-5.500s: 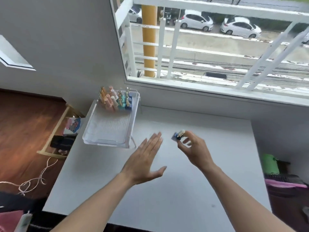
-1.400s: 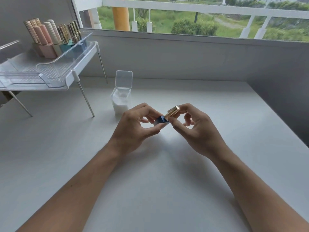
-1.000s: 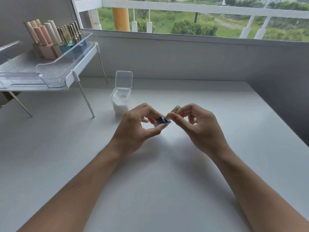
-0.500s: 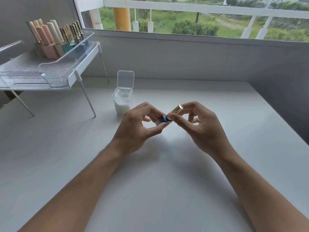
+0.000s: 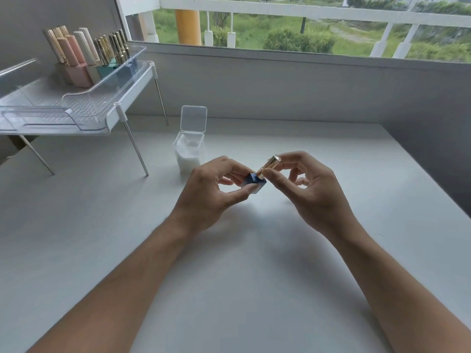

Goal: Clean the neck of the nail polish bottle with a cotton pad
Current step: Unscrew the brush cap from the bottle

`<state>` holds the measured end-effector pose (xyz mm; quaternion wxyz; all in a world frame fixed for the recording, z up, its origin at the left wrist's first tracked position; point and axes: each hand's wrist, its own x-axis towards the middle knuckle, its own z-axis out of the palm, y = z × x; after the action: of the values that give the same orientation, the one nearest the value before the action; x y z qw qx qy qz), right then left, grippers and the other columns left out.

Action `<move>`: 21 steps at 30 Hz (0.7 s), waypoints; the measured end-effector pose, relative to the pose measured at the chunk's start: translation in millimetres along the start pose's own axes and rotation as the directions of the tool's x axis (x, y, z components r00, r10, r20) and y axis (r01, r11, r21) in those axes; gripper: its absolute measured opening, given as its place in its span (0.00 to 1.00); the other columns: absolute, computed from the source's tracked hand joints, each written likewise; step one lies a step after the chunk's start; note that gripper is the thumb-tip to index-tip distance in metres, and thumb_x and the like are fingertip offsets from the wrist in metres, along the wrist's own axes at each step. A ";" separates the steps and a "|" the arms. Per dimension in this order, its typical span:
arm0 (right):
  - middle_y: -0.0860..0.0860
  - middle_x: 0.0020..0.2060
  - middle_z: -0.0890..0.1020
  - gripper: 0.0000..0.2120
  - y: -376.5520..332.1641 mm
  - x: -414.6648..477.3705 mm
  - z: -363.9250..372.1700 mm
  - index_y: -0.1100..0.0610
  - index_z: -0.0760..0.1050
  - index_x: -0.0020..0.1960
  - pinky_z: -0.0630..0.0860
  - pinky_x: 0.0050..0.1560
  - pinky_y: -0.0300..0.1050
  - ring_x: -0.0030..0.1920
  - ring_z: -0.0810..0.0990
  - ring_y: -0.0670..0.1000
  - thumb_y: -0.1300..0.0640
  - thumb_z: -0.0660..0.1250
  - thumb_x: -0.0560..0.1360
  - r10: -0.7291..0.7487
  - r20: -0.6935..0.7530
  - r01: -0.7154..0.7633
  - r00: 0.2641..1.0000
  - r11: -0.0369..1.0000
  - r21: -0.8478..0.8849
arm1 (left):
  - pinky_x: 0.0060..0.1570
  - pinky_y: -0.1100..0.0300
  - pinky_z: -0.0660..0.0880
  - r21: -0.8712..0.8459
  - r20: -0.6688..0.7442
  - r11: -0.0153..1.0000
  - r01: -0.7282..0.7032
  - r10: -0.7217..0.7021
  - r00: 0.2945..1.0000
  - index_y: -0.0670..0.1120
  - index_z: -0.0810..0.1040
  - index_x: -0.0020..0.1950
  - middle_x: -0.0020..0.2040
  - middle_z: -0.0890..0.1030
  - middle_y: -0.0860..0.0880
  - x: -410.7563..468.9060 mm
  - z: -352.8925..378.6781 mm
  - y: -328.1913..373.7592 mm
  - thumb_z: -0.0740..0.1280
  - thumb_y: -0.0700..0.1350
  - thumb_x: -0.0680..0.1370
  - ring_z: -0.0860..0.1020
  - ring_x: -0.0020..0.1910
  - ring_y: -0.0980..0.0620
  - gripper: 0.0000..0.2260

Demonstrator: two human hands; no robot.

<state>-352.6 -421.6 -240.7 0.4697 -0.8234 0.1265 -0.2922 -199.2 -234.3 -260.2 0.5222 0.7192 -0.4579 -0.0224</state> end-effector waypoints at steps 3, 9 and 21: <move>0.40 0.50 0.90 0.09 2.1 1.0 -1.6 0.48 0.85 0.53 0.74 0.46 0.36 0.43 0.78 0.44 0.45 0.79 0.81 0.014 -0.044 -0.015 0.999 1.000 -0.008 | 0.58 0.50 0.85 -0.003 0.001 1.000 0.014 -0.014 1.000 0.49 0.90 0.59 0.52 0.89 0.54 0.0 -0.2 0.4 0.82 0.46 0.80 0.89 0.54 0.52 0.09; 0.34 0.49 0.88 0.03 2.1 0.3 1.4 0.48 0.86 0.54 0.77 0.52 0.39 0.44 0.80 0.48 0.49 0.76 0.84 0.033 -0.005 -0.033 0.999 0.999 -0.018 | 0.58 0.51 0.85 0.000 0.010 1.000 0.015 -0.015 1.000 0.49 0.90 0.59 0.52 0.89 0.53 -0.7 -0.2 0.9 0.82 0.47 0.80 0.89 0.54 0.52 0.08; 0.40 0.56 0.89 0.04 -4.8 -0.8 2.5 0.45 0.87 0.58 0.82 0.60 0.55 0.44 0.77 0.53 0.48 0.77 0.83 0.003 0.018 -0.003 1.000 1.000 0.005 | 0.59 0.52 0.86 -0.014 0.011 0.999 0.028 -0.028 1.000 0.49 0.90 0.60 0.53 0.89 0.54 -0.7 1.2 2.4 0.81 0.46 0.80 0.89 0.55 0.53 0.09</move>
<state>-352.0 -416.9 -237.9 0.4732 -0.8247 0.1228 -0.2843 -201.7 -234.7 -259.2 0.5244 0.7217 -0.4502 -0.0368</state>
